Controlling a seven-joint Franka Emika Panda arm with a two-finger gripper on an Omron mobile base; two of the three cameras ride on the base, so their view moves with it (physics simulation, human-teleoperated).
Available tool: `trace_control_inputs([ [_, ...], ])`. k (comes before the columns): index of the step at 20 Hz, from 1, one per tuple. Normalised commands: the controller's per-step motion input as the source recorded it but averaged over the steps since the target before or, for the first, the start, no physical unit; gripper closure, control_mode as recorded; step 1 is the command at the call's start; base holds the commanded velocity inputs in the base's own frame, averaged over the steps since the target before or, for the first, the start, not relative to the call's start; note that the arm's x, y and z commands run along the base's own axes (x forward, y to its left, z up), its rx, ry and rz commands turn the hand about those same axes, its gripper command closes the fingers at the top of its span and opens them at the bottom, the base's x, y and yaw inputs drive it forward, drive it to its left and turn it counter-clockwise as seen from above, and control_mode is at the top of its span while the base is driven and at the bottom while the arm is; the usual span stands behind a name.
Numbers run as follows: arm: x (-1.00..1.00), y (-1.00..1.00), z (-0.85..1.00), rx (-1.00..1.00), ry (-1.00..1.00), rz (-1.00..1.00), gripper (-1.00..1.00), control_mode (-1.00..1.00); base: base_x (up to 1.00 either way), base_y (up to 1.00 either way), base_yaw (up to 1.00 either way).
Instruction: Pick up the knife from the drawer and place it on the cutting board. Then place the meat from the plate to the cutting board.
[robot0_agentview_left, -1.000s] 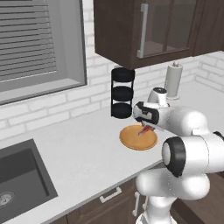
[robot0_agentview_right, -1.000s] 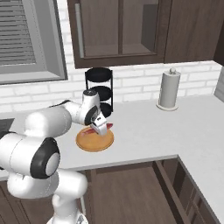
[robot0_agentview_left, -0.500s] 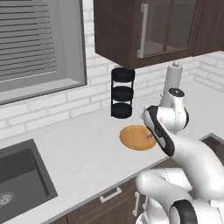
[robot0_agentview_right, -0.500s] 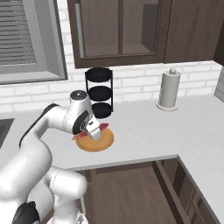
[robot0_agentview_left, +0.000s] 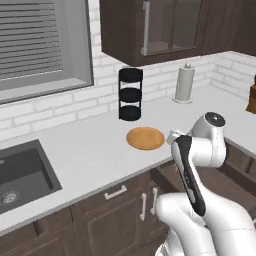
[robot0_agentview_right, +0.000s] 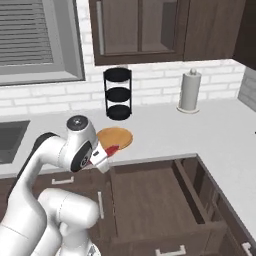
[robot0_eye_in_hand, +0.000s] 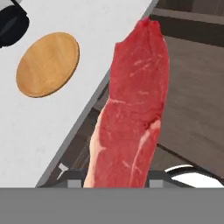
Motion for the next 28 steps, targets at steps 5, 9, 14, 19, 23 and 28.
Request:
trace_control_inputs([
  [5,0.0,0.0,0.0,0.0,0.0,0.0,1.0,1.0,-0.91,0.65,0.13],
  [9,0.0,0.0,0.0,0.0,0.0,0.0,1.0,1.0,-0.63,1.0,0.19],
  [14,0.0,0.0,0.0,0.0,0.0,0.0,1.0,1.0,-0.42,1.0,0.22],
  [19,0.0,0.0,0.0,0.0,0.0,0.0,1.0,1.0,-0.21,1.0,0.25],
  [23,0.0,0.0,0.0,0.0,0.0,0.0,1.0,1.0,-0.09,1.0,0.25],
  [28,0.0,0.0,0.0,0.0,0.0,0.0,1.0,1.0,0.01,1.0,0.23],
])
